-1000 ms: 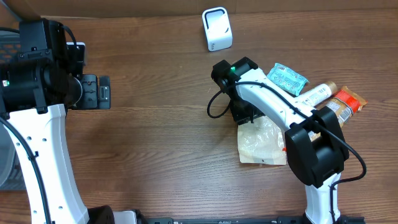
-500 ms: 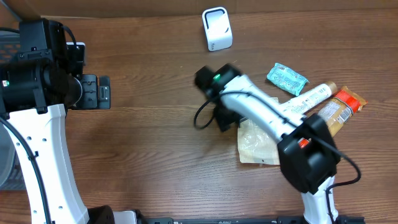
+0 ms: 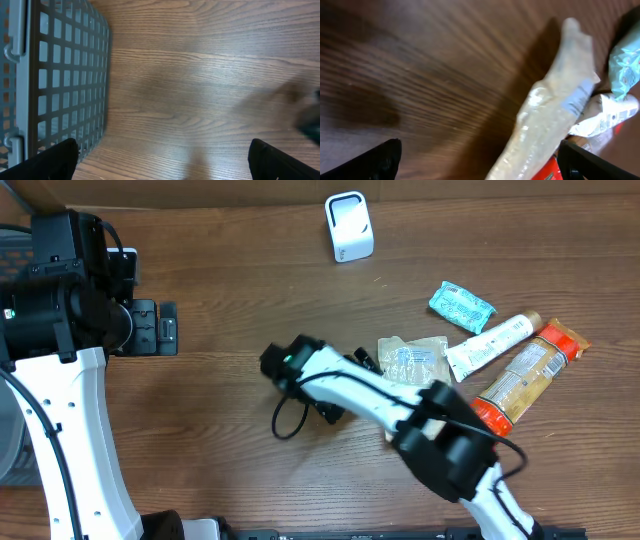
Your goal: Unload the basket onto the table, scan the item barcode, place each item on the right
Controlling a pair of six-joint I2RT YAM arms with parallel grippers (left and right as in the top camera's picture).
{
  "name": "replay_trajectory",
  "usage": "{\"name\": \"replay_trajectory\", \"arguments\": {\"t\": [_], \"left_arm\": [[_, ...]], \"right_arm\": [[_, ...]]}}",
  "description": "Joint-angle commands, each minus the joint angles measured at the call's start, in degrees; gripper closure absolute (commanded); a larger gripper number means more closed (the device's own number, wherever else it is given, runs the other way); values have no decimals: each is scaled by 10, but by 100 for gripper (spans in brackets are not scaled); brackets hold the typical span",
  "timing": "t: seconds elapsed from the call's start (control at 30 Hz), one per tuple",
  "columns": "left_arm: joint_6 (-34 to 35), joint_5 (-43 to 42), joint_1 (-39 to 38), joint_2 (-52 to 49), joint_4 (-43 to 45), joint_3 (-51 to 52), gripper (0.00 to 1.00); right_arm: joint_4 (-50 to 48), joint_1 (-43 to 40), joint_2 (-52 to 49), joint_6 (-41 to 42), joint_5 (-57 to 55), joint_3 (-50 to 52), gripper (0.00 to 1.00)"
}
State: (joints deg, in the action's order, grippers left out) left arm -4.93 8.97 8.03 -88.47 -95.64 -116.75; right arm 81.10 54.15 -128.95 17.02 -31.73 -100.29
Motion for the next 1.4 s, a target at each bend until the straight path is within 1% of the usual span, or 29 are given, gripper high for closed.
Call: {"name": "replay_trajectory", "arguments": {"t": [0.0, 0.13, 0.2, 0.37, 0.5, 0.63, 0.83, 0.9, 0.93, 0.97, 1.0, 1.03, 1.37], "left_arm": [[-11, -2, 2, -3, 1, -2, 0], [-11, -2, 2, -3, 1, -2, 1], [-11, -2, 2, -3, 1, -2, 0], [-11, -2, 2, -3, 1, -2, 1], [-11, -2, 2, -3, 1, -2, 1], [-11, -2, 2, -3, 1, -2, 0], [-11, -2, 2, -3, 1, -2, 0], [-11, -2, 2, -3, 1, -2, 1], [-11, -2, 2, -3, 1, -2, 0], [-11, -2, 2, -3, 1, -2, 0], [-11, -2, 2, -3, 1, -2, 0], [-11, -2, 2, -3, 1, -2, 1], [-11, -2, 2, -3, 1, -2, 0]], "right_arm": [[12, 19, -35, 27, -58, -10, 0], [20, 20, -47, 58, -87, -10, 0], [21, 18, -47, 62, -88, -10, 0], [46, 3, -47, 114, -87, 0, 0], [47, -17, -47, 148, -90, 40, 0], [45, -43, -47, 200, -124, 84, 0], [45, -94, -47, 222, -120, 104, 0], [45, -106, -47, 222, -119, 104, 14], [45, -111, -47, 222, -117, 104, 35], [45, -114, -47, 222, -115, 104, 51], [45, -116, -47, 222, -115, 104, 83], [45, -116, -47, 222, -115, 104, 85], [38, -116, -47, 222, -106, 102, 85]]}}
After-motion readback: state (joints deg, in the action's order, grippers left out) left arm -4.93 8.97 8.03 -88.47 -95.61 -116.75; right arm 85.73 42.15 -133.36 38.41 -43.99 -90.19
